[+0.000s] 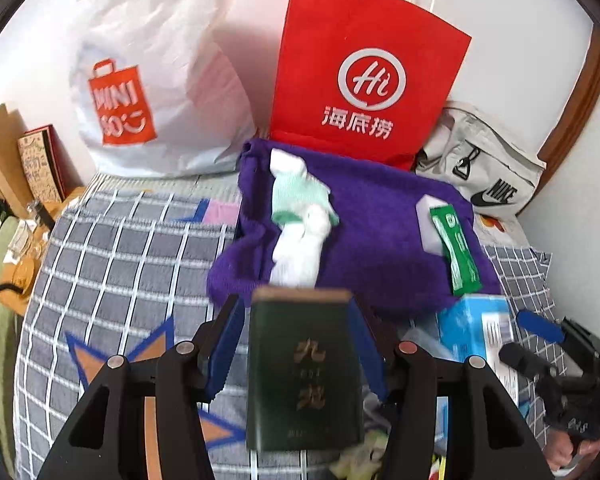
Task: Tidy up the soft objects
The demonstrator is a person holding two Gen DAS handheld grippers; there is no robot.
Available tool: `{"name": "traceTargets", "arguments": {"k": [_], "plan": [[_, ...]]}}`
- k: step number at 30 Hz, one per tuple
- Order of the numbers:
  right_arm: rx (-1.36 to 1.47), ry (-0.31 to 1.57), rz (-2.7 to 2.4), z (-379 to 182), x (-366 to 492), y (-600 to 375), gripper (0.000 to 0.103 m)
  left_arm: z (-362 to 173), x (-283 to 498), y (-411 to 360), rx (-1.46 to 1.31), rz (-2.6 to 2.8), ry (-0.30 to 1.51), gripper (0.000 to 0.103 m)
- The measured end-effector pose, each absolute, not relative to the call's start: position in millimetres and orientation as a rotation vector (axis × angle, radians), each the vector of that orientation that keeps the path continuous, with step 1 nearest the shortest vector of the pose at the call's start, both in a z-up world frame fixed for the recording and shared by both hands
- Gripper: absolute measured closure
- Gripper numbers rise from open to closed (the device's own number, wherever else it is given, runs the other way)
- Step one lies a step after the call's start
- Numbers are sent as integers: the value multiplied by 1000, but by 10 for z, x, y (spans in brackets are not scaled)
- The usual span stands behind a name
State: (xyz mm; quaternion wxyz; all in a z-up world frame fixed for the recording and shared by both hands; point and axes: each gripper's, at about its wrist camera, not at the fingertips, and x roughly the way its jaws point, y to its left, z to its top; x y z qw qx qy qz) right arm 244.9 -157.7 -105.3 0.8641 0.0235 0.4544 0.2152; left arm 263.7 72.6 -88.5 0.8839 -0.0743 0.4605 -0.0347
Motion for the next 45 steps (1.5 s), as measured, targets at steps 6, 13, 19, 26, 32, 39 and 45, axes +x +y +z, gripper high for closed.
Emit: {"name": "traceTargets", "arguments": {"k": [6,13,19,26,32,39,45], "plan": [[51,981,512,-1097,1995,-1466,39,-1011,2309,731,-161,-66,969,52],[19,1020,594,-1218,1551,-1293,38,-1088,2018,773,-202,-85,973,51],[22,1100,620,-1486,1387,-1152,36,-1166,1780,812,-225,-101,974,51],[25,1129,605,-1693,1384,-1049,34,-1265,1574,851,-234,-113,978,51],[36,1103,618,-1650,1330,-1076,55,-1276,1470,898,-226,-91,981,52],[10,1068,626,-1642,1228,-1084,86,-1267,1374,829,-212,-89,979,52],[37,1000,655,-1466,1089,-1204,93,-1263,1290,724,-180,-93,983,52]]}}
